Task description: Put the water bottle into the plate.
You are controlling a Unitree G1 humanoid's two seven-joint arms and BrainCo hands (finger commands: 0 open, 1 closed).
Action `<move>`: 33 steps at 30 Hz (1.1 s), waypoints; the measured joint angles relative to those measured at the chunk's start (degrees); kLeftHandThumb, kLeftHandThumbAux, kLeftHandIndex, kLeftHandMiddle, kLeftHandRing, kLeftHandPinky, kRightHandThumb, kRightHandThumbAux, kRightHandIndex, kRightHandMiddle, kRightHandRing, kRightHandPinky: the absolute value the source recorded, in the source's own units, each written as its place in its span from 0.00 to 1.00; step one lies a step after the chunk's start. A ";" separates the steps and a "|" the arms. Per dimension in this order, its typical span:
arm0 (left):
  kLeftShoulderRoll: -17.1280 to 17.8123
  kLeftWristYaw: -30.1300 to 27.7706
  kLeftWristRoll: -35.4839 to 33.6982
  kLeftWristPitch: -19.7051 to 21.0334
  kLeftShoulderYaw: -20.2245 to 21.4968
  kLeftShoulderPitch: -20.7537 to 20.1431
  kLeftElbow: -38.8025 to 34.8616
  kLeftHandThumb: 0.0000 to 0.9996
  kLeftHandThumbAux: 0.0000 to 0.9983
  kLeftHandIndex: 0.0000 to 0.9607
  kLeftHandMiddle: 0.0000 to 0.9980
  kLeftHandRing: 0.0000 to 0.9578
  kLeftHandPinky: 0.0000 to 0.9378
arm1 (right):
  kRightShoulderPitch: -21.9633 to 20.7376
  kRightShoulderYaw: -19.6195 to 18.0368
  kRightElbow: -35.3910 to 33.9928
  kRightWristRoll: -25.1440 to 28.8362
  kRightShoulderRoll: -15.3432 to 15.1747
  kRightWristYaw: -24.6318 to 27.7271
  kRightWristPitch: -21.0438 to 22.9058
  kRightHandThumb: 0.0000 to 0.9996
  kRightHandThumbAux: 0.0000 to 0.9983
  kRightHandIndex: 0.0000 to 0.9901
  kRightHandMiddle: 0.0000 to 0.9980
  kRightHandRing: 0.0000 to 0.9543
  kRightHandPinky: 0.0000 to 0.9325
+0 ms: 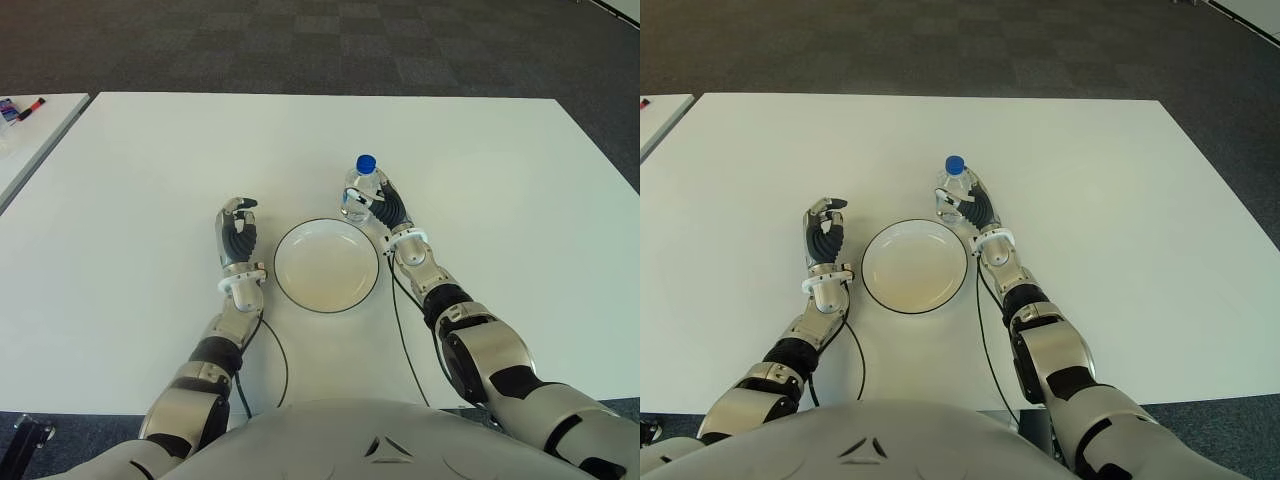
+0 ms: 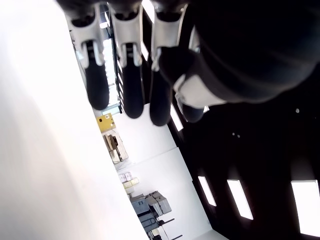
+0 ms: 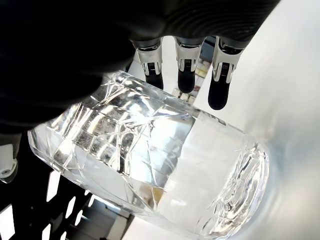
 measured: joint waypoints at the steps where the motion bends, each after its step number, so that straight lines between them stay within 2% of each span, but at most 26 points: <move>1: 0.00 0.00 -0.01 0.00 0.00 0.00 -0.01 0.84 0.68 0.49 0.41 0.38 0.41 | 0.00 0.00 0.00 -0.01 0.01 0.00 0.01 0.69 0.39 0.01 0.02 0.03 0.21; 8: 0.01 -0.01 -0.14 0.04 0.01 0.08 -0.11 0.84 0.67 0.49 0.41 0.38 0.42 | 0.08 0.01 0.00 -0.09 0.04 -0.08 0.35 0.73 0.40 0.01 0.04 0.05 0.22; 25: 0.04 0.05 0.30 0.64 0.05 0.17 -0.53 0.84 0.68 0.49 0.41 0.37 0.40 | 0.36 0.01 0.00 -0.12 0.08 -0.39 1.02 0.69 0.42 0.02 0.03 0.04 0.21; 33: 0.04 0.05 0.29 0.63 0.07 0.17 -0.52 0.84 0.68 0.49 0.41 0.37 0.40 | 0.38 -0.01 0.14 -0.11 0.08 -0.41 1.02 0.71 0.42 0.02 0.03 0.04 0.21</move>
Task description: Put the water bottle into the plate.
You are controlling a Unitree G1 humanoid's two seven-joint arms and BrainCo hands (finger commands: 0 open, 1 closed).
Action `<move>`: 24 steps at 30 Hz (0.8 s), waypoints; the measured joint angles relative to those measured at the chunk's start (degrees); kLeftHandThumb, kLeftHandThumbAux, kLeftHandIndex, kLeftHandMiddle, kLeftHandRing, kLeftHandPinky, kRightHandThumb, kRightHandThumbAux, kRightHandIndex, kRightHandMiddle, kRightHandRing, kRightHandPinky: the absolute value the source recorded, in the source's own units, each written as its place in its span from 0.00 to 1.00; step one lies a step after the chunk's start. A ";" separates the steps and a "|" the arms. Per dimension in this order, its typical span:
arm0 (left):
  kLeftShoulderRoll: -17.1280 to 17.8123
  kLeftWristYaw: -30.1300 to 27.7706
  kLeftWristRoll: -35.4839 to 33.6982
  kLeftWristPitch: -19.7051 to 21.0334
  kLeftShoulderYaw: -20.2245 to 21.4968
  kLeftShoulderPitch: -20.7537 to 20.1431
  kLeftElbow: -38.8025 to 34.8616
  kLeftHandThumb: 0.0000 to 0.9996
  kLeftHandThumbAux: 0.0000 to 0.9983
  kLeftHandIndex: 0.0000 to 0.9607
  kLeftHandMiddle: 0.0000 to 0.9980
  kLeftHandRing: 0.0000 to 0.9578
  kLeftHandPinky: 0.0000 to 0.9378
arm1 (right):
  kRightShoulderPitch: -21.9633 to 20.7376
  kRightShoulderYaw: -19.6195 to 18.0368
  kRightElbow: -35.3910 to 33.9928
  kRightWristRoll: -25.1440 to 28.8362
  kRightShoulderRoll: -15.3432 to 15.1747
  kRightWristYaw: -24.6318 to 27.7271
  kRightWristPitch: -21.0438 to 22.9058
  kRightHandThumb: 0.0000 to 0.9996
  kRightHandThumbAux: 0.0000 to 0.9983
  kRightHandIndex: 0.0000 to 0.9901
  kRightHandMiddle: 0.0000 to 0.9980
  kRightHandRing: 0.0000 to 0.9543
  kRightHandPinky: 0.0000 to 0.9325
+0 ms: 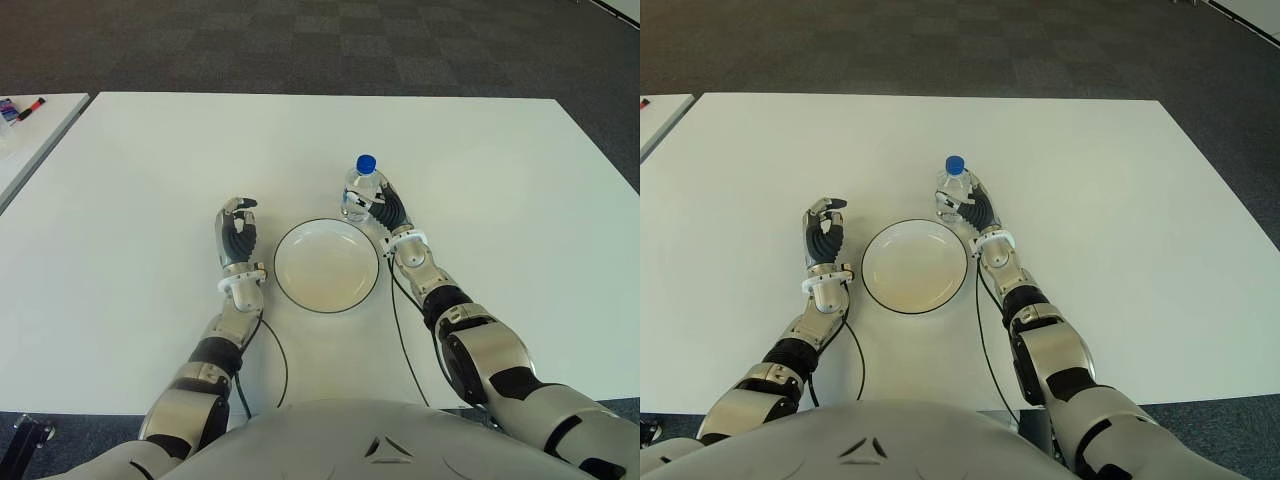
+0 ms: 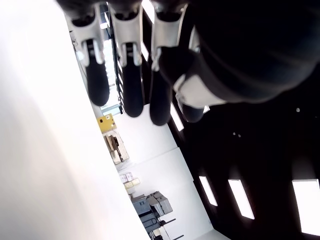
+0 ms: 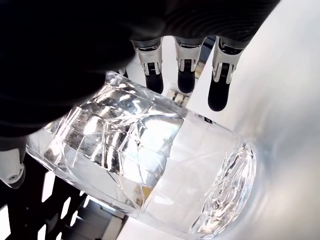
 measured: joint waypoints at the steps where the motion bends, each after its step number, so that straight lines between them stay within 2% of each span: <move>1: 0.00 0.00 0.01 0.00 0.00 0.00 0.00 0.84 0.68 0.49 0.41 0.37 0.40 | 0.01 -0.01 0.03 0.01 0.00 0.00 0.00 0.71 0.42 0.02 0.03 0.04 0.21; 13: 0.00 0.00 0.00 0.00 0.02 0.00 0.00 0.84 0.68 0.48 0.41 0.37 0.40 | 0.09 -0.24 0.27 0.08 0.00 0.01 -0.01 0.72 0.40 0.02 0.02 0.04 0.23; 24: 0.01 0.52 0.04 0.44 -0.02 -0.03 -0.03 0.84 0.68 0.48 0.41 0.37 0.41 | 0.10 -0.36 0.83 0.03 -0.01 -0.23 -0.01 0.71 0.40 0.05 0.07 0.08 0.25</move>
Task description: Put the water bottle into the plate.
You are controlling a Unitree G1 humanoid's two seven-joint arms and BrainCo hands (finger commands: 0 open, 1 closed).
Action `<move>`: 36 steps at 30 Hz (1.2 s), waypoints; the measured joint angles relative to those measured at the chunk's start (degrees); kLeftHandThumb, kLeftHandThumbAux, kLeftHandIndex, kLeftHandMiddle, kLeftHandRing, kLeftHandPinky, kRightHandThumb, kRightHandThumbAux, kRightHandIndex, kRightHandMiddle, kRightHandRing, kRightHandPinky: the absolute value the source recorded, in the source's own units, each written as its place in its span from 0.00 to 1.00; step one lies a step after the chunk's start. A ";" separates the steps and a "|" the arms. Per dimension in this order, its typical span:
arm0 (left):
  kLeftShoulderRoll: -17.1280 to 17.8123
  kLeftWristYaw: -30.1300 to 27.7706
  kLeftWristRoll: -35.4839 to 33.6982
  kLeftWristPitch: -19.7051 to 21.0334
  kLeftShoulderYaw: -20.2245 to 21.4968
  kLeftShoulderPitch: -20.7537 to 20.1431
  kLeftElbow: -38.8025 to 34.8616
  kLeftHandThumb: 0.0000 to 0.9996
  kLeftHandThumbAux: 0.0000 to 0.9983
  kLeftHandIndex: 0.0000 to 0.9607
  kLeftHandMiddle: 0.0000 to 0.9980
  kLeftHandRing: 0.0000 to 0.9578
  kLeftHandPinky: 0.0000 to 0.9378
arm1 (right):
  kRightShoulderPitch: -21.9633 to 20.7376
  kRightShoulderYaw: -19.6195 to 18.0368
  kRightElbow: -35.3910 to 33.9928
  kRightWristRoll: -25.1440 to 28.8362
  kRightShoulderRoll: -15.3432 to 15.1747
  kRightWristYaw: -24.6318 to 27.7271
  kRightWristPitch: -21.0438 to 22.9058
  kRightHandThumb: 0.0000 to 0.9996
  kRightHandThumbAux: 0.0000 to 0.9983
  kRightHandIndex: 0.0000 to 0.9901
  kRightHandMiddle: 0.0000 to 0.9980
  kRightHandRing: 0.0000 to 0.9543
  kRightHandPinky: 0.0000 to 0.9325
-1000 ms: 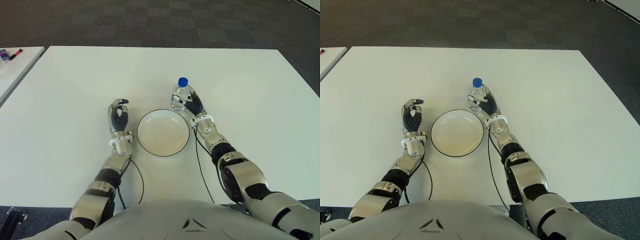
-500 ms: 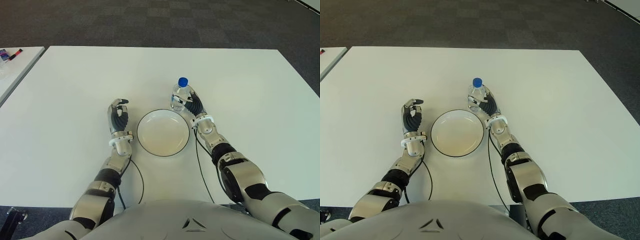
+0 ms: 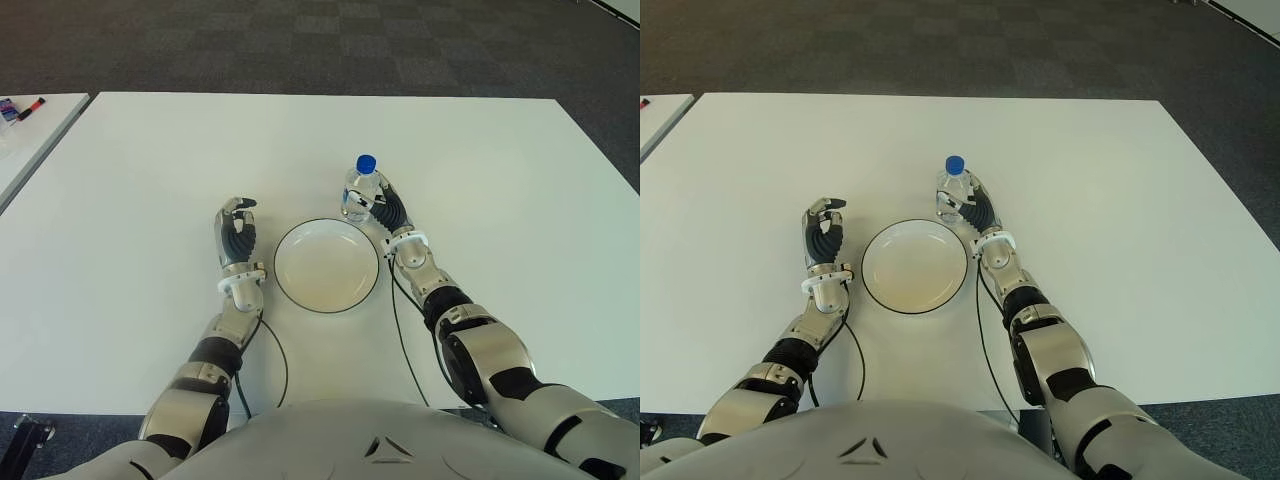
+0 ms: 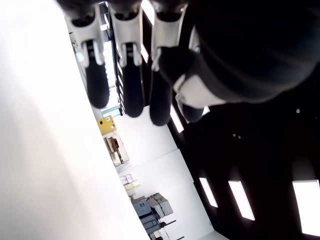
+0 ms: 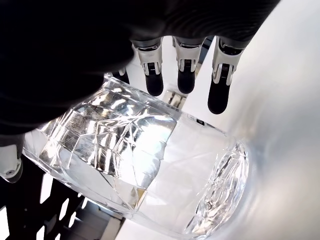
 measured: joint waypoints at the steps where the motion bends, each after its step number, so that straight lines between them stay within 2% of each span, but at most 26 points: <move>1: 0.00 0.00 -0.02 0.02 0.00 0.00 -0.01 0.84 0.68 0.48 0.41 0.37 0.41 | 0.00 0.02 0.14 -0.06 0.00 -0.27 0.00 0.71 0.41 0.05 0.07 0.09 0.25; 12: 0.00 -0.04 -0.59 -0.53 0.16 0.03 0.05 0.84 0.67 0.48 0.42 0.38 0.42 | 0.00 0.97 0.72 -1.66 -0.37 -4.64 0.00 0.71 0.44 0.16 0.20 0.23 0.34; 19: 0.03 -0.04 -0.59 -1.09 0.14 -0.12 0.55 0.84 0.67 0.48 0.42 0.38 0.42 | 0.02 0.99 0.82 -2.02 -0.31 -7.30 -0.75 0.78 0.47 0.37 0.39 0.40 0.47; 21: 0.03 -0.01 -0.54 -1.13 0.12 -0.16 0.65 0.84 0.67 0.48 0.42 0.39 0.43 | 0.02 0.86 0.83 -2.01 -0.31 -8.19 -1.24 0.75 0.58 0.40 0.43 0.43 0.49; 25: 0.06 0.22 -0.39 -1.32 0.09 -0.22 0.82 0.84 0.67 0.48 0.42 0.40 0.44 | 0.05 0.81 1.04 -2.03 -0.26 -9.20 -2.38 0.82 0.66 0.40 0.47 0.47 0.50; 36: 0.08 0.24 -0.49 -1.77 0.18 -0.40 1.17 0.84 0.67 0.48 0.43 0.40 0.43 | 0.07 0.72 1.47 -1.97 -0.02 -10.34 -3.14 0.84 0.68 0.38 0.50 0.49 0.50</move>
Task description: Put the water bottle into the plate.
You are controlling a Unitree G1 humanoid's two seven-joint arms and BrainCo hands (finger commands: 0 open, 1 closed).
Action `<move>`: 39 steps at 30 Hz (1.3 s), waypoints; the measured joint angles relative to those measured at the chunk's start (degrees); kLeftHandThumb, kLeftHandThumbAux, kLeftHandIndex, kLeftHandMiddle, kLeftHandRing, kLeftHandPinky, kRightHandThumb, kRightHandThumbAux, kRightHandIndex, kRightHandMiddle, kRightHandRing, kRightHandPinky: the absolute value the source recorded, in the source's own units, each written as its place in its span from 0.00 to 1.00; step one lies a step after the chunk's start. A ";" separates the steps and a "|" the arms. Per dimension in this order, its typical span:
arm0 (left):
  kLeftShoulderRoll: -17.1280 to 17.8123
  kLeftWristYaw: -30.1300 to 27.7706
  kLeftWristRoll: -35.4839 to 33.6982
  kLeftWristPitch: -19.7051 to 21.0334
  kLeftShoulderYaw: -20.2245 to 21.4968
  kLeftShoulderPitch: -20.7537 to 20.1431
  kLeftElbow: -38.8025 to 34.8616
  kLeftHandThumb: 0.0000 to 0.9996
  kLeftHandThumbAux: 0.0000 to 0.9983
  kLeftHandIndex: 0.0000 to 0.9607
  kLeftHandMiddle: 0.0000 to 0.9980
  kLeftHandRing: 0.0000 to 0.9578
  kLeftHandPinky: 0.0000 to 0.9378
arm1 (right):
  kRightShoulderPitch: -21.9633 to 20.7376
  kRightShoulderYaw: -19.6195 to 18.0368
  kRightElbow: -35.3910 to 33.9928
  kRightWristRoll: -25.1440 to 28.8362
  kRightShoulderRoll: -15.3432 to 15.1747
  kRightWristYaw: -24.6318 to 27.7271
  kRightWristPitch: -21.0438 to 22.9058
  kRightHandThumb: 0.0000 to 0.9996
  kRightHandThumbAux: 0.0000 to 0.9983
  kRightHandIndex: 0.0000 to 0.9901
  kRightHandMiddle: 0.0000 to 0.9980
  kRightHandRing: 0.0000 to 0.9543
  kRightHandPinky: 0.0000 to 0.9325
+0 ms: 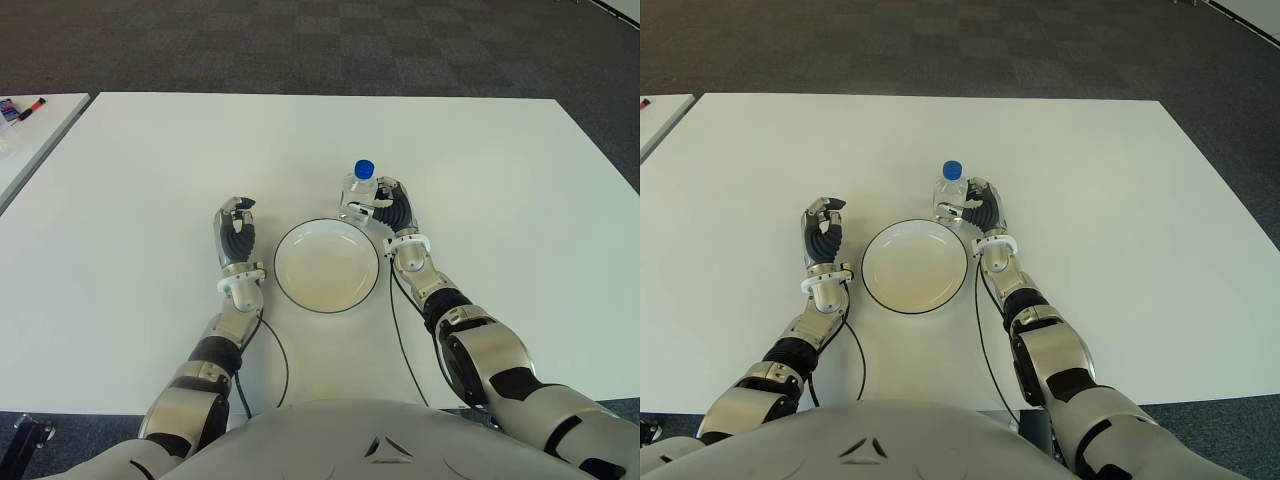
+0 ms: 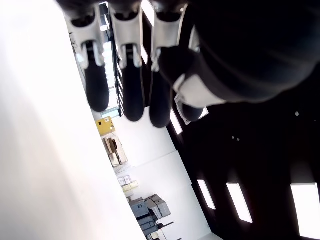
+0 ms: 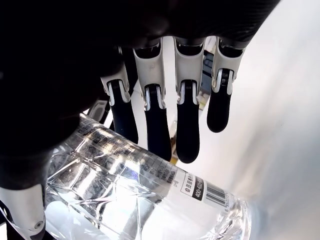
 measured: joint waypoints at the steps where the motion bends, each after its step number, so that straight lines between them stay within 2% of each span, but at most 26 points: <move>1: 0.00 0.00 -0.01 -0.03 0.01 0.00 0.01 0.84 0.67 0.47 0.43 0.40 0.43 | 0.00 -0.02 0.02 0.02 0.01 -0.04 -0.04 0.84 0.68 0.38 0.50 0.49 0.50; 39: 0.08 -0.01 -0.97 -0.51 0.13 -0.20 0.43 0.84 0.67 0.47 0.43 0.39 0.43 | 0.11 -0.43 0.42 0.53 0.06 -1.95 -0.53 0.84 0.68 0.38 0.49 0.48 0.49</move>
